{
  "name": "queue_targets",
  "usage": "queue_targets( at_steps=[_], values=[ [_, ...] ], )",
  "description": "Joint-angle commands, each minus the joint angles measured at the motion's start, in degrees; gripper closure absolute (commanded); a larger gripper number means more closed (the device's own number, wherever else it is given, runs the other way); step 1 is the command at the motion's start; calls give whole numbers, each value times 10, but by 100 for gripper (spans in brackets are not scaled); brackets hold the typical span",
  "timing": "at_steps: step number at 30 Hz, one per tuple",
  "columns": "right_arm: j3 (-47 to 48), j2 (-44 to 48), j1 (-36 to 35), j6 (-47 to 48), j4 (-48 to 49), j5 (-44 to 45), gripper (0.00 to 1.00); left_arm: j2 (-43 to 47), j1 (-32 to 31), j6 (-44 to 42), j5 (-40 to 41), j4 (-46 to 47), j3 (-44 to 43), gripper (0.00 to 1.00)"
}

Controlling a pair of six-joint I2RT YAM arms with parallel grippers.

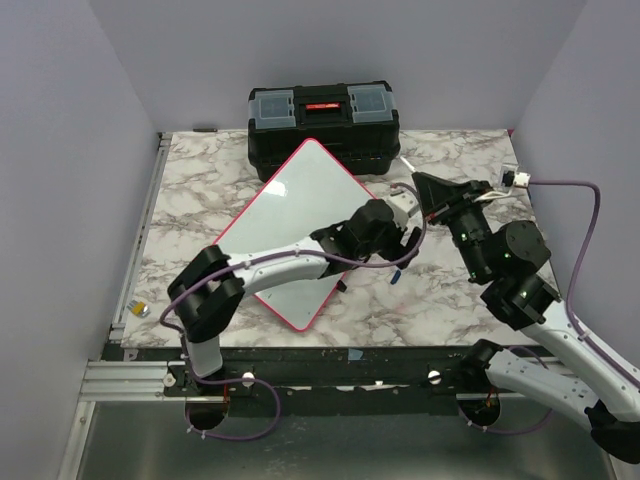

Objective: Write a sentence on the whiteboard
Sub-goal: Place the pen cap at the center of the board, then hold the whiteboard on the whiteboard stand.

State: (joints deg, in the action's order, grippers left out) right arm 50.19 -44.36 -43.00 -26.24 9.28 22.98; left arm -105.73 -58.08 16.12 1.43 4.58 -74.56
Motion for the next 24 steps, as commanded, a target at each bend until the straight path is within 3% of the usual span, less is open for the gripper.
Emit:
queue_targets(
  at_steps=[1, 9, 17, 19, 20, 24],
  values=[
    [45, 0, 0, 50, 7, 32, 99, 94, 35, -48, -63, -42, 10, 19],
    [77, -21, 1, 63, 12, 14, 99, 260, 155, -6, -130, -66, 99, 19],
    [76, -54, 0, 43, 9, -22, 99, 374, 247, -15, 11, -178, 108, 17],
    [77, -60, 0, 39, 2, -33, 99, 398, 278, -4, 20, -182, 121, 12],
    [79, -62, 0, 35, -3, -36, 99, 409, 296, 3, 23, -182, 130, 2],
    [78, -72, 0, 26, -14, -48, 99, 431, 363, 50, 52, -196, 138, 2]
  ],
)
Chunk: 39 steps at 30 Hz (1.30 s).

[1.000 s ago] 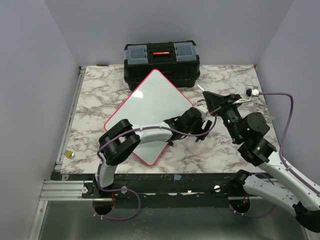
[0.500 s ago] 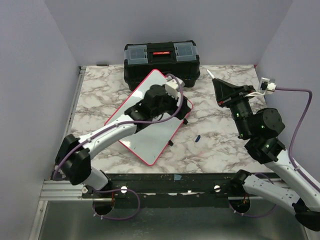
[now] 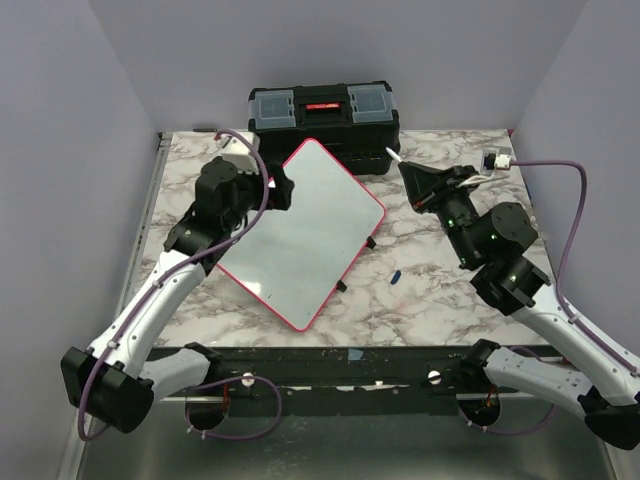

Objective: Write a sentence on the whiteboard
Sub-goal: Hold the whiteboard on the whiteboard stand.

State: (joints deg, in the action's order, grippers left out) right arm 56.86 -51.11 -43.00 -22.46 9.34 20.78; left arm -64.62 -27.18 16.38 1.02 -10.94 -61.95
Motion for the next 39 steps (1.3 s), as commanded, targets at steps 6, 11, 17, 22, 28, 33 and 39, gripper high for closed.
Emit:
queue_targets(
  at_steps=[6, 11, 17, 22, 28, 33, 39],
  values=[
    [18, -25, 1, -28, -32, -57, 99, 13, 124, 66, 63, -51, 13, 5],
    [15, -35, 0, -34, -47, -73, 99, -14, 184, 53, 27, -83, -15, 5],
    [22, -61, 0, -39, -56, -97, 99, -67, 258, 61, -86, -110, -64, 6],
    [29, -76, 0, -44, -66, -114, 99, -113, 297, 59, -192, -113, -93, 7],
    [28, -77, 0, -54, -82, -117, 99, -192, 306, 36, -340, -138, -142, 14],
    [28, -80, 0, -69, -85, -129, 99, -220, 308, 23, -368, -149, -160, 16],
    [40, -88, 1, -76, -93, -146, 99, -240, 311, 18, -390, -145, -162, 20]
  ],
)
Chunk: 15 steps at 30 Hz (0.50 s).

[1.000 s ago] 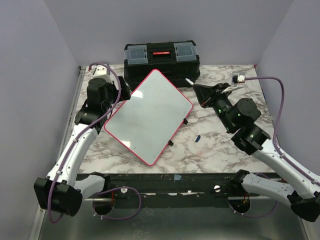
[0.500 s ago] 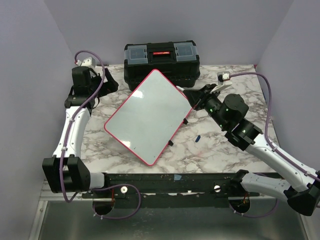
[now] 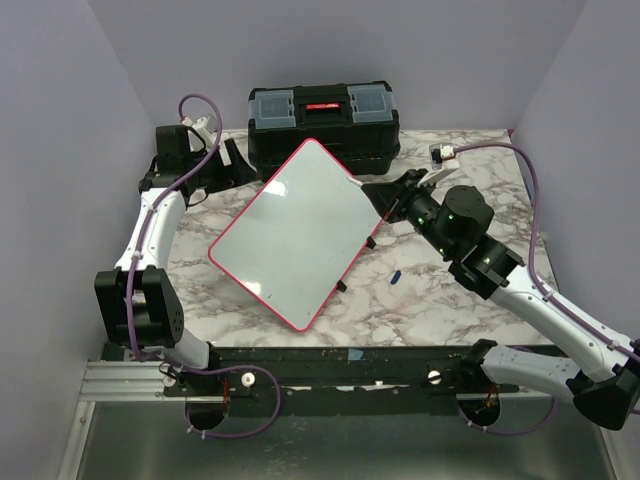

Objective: Write a sentence on the whiteboard
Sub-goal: Hold the whiteboard on the whiteboard stand.

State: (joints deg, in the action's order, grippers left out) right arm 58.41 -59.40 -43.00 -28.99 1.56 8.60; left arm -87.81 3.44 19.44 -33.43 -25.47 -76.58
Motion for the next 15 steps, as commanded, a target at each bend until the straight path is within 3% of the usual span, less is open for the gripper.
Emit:
queue_targets(
  at_steps=[1, 4, 11, 15],
  values=[
    [24, -5, 0, -12, -15, -23, 99, -11, 5, -5, -61, 13, -11, 23],
    [21, -6, 0, -20, -14, -26, 99, -28, 4, 10, -114, 38, -5, 30],
    [6, 2, 0, -30, -1, -45, 99, -57, 5, 22, -143, 87, 18, 30],
    [6, -6, 0, -21, 3, -74, 99, -71, 3, 26, -165, 107, 27, 36]
  ],
)
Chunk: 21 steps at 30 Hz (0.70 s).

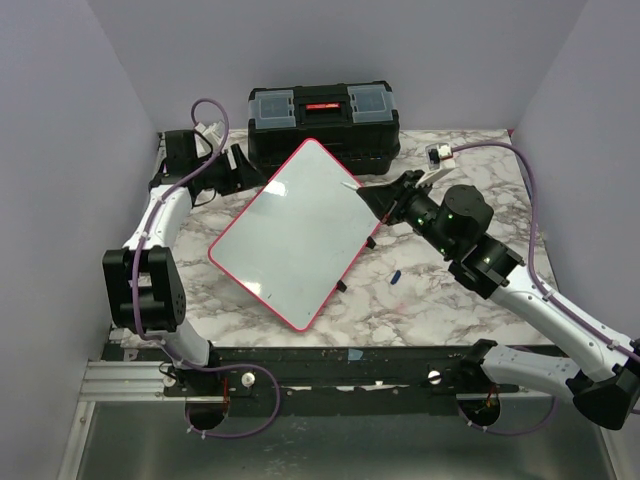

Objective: Write a sentence on the whiteboard
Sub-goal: Hold the whiteboard on the whiteboard stand.

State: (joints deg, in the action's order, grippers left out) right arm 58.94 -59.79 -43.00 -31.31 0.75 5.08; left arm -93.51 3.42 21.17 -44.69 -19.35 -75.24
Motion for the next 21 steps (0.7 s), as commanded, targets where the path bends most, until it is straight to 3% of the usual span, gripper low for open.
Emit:
queue_targets(
  at_steps=[1, 15, 21],
  values=[
    [0, -6, 0, 4, 11, -46, 99, -18, 3, 11, -61, 52, 16, 38],
    [22, -54, 0, 6, -1, -74, 99, -89, -26, -9, -119, 61, -5, 57],
    [36, -83, 0, 20, -2, -118, 99, -100, -32, -12, -130, 59, -15, 79]
  ],
)
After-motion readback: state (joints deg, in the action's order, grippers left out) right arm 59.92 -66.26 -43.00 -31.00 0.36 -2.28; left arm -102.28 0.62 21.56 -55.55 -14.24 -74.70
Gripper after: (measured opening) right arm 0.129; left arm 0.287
